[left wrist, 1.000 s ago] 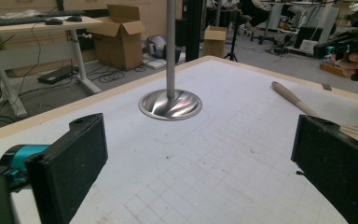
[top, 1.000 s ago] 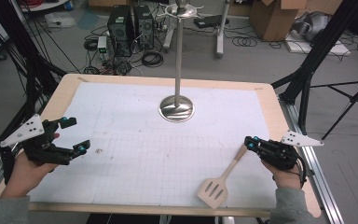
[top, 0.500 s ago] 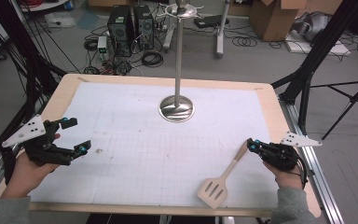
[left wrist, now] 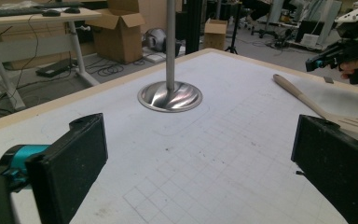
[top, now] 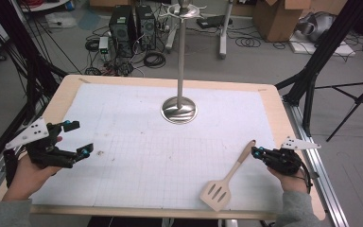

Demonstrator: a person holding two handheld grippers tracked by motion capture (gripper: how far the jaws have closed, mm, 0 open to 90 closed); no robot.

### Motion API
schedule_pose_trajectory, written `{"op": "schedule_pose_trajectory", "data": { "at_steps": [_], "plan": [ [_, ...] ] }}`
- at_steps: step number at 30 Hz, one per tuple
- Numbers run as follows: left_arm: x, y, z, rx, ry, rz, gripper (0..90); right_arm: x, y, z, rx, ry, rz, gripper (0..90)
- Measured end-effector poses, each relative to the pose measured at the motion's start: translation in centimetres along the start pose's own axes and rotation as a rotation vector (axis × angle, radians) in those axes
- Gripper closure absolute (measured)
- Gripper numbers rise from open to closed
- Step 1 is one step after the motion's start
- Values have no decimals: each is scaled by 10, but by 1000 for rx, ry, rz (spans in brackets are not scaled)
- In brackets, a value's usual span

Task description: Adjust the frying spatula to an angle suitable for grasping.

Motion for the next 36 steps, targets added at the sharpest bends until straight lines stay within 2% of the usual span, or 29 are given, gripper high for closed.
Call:
{"op": "schedule_pose_trajectory", "data": {
  "at_steps": [11,13,15,27,36],
  "plan": [
    [-2,-4,3,14,-5,-3,40,-9,-9,9,57,-64,-26,896],
    [-2,-5,3,17,-7,-1,41,-13,-12,11,84,-92,-32,896],
    [-2,-5,3,18,-7,-2,41,-14,-13,12,89,-100,-23,896],
    [0,-9,3,26,3,-2,40,-22,-22,17,119,-114,-21,897],
    [0,-13,2,37,8,-4,41,-25,-28,26,176,-122,-39,897]
  ]
}}
Point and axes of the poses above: each handheld gripper's, and its own axes: z roughly forward along the jaws, y roughly out of its top, x roughly to its left, the point moved 8 cm from there along z, roughly forward along the jaws, and after that the axes turned 12 degrees about z, right-handed, at the moved point
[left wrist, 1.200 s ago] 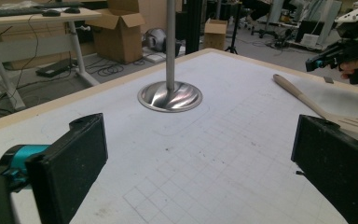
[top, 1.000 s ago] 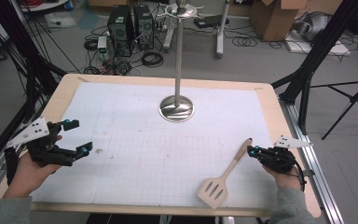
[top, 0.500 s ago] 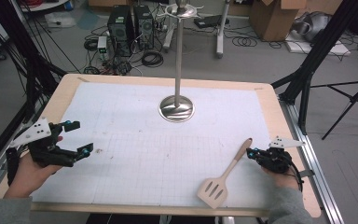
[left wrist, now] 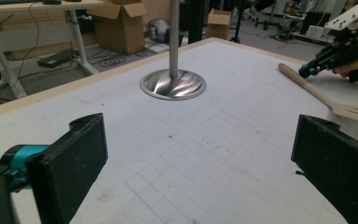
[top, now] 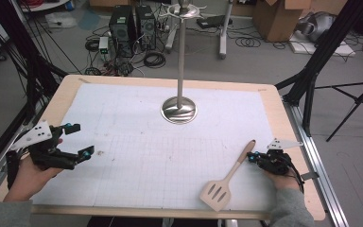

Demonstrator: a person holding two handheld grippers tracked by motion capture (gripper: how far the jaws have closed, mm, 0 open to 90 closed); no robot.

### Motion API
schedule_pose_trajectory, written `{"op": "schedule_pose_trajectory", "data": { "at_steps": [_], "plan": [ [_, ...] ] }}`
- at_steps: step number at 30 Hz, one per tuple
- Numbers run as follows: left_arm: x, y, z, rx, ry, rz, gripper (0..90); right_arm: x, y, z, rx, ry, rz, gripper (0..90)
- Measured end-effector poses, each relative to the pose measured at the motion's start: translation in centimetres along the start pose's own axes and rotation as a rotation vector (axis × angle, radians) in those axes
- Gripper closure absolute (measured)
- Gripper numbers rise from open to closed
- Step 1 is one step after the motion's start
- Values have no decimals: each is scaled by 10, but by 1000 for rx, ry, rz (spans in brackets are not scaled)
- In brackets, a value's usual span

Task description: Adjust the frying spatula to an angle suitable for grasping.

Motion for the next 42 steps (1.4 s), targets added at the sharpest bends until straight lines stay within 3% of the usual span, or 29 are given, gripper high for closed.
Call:
{"op": "schedule_pose_trajectory", "data": {
  "at_steps": [6,11,24,30,42],
  "plan": [
    [4,1,-4,-13,42,12,41,-1,1,1,3,7,9,898],
    [4,-1,-6,-9,44,7,40,3,7,5,-23,11,3,898],
    [4,-6,-14,2,65,0,41,7,17,19,-19,10,-25,899],
    [3,-9,-19,11,73,-2,41,13,26,31,-5,19,-61,899],
    [4,-14,-30,21,95,-11,41,27,39,53,4,63,-96,899]
  ]
}}
Point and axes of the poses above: each handheld gripper's, and its own axes: z roughly forward along the jaws, y roughly out of its top, x roughly to its left, the point moved 8 cm from there along z, roughly forward along the jaws, and after that the axes turned 12 degrees about z, right-handed, at the moved point
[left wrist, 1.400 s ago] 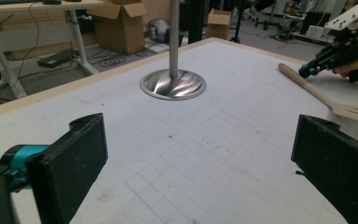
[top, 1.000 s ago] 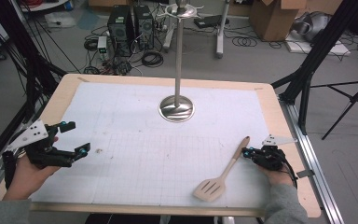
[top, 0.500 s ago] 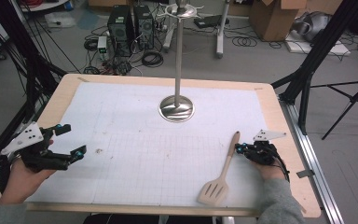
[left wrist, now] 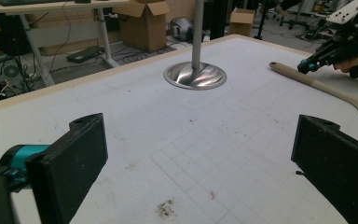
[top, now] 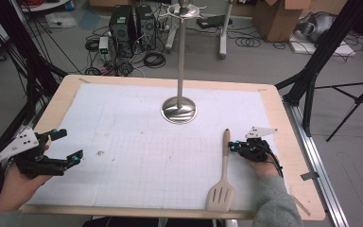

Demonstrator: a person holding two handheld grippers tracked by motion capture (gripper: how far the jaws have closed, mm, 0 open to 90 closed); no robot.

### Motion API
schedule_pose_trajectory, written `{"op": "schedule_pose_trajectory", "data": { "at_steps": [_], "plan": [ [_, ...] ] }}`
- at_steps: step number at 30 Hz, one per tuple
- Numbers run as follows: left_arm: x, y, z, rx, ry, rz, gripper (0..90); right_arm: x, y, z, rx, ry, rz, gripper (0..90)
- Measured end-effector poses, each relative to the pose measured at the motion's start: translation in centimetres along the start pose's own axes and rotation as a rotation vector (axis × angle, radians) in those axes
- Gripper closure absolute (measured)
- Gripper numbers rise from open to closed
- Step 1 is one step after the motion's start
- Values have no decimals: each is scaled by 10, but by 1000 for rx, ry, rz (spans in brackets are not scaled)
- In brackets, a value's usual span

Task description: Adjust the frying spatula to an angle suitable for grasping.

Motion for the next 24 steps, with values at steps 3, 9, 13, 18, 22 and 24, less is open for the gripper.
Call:
{"op": "schedule_pose_trajectory", "data": {
  "at_steps": [3,9,13,18,22,24],
  "plan": [
    [0,-1,-2,2,4,-3,41,3,3,5,1,10,-19,899],
    [0,-2,-3,8,6,-3,41,8,7,12,6,30,-32,899],
    [2,-3,-5,6,10,-5,41,14,12,13,1,21,-81,899],
    [6,-2,-5,-8,14,-19,41,23,15,4,-21,49,-94,899],
    [5,-3,-2,-3,6,-19,41,30,14,0,-22,79,-111,899],
    [4,-2,2,1,-4,-13,41,39,13,-1,-15,112,-126,899]
  ]
}}
Point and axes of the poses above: each handheld gripper's, and its own axes: z roughly forward along the jaws, y roughly out of its top, x roughly to its left, the point moved 8 cm from there along z, roughly forward along the jaws, and after that the axes turned 12 degrees about z, right-handed, at the moved point
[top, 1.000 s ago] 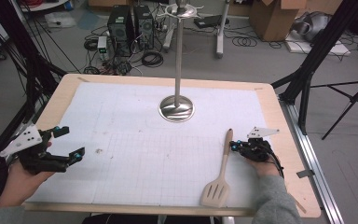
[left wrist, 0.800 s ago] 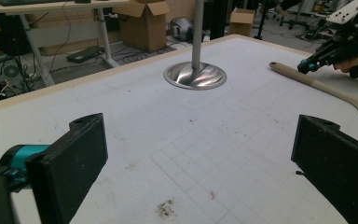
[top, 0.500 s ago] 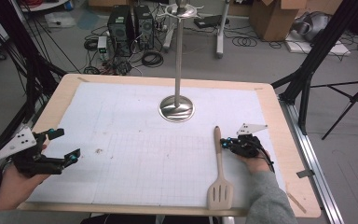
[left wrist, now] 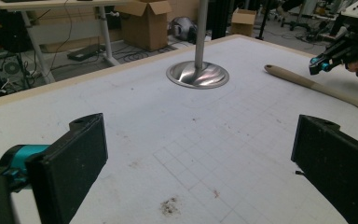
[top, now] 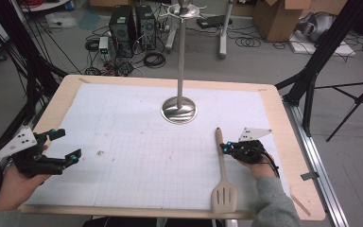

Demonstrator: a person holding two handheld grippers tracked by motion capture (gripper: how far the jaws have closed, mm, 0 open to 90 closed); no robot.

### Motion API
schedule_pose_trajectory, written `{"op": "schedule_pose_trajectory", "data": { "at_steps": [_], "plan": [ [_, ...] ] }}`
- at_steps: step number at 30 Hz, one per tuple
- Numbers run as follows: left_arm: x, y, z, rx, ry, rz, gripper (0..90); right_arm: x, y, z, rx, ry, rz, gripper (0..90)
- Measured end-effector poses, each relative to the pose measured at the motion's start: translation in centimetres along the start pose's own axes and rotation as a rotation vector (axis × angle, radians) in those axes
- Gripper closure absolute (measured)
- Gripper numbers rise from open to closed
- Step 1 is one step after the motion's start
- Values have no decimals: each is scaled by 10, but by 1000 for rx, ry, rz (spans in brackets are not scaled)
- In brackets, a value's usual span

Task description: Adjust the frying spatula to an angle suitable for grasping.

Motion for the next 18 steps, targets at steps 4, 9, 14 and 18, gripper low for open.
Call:
{"op": "schedule_pose_trajectory", "data": {
  "at_steps": [4,9,14,18],
  "plan": [
    [0,1,2,-1,-6,0,41,10,-6,2,29,42,-17,899],
    [1,0,6,2,-12,-5,40,22,-15,5,85,86,-34,899],
    [1,0,8,1,-15,-6,41,33,-21,5,123,116,-72,899],
    [0,-1,10,4,-22,-4,40,38,-26,7,164,129,-74,900]
  ]
}}
Point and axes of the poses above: each handheld gripper's, and its own axes: z roughly forward along the jaws, y roughly out of its top, x roughly to its left, the point moved 8 cm from there along z, roughly forward along the jaws, and after that the axes turned 12 degrees about z, right-handed, at the moved point
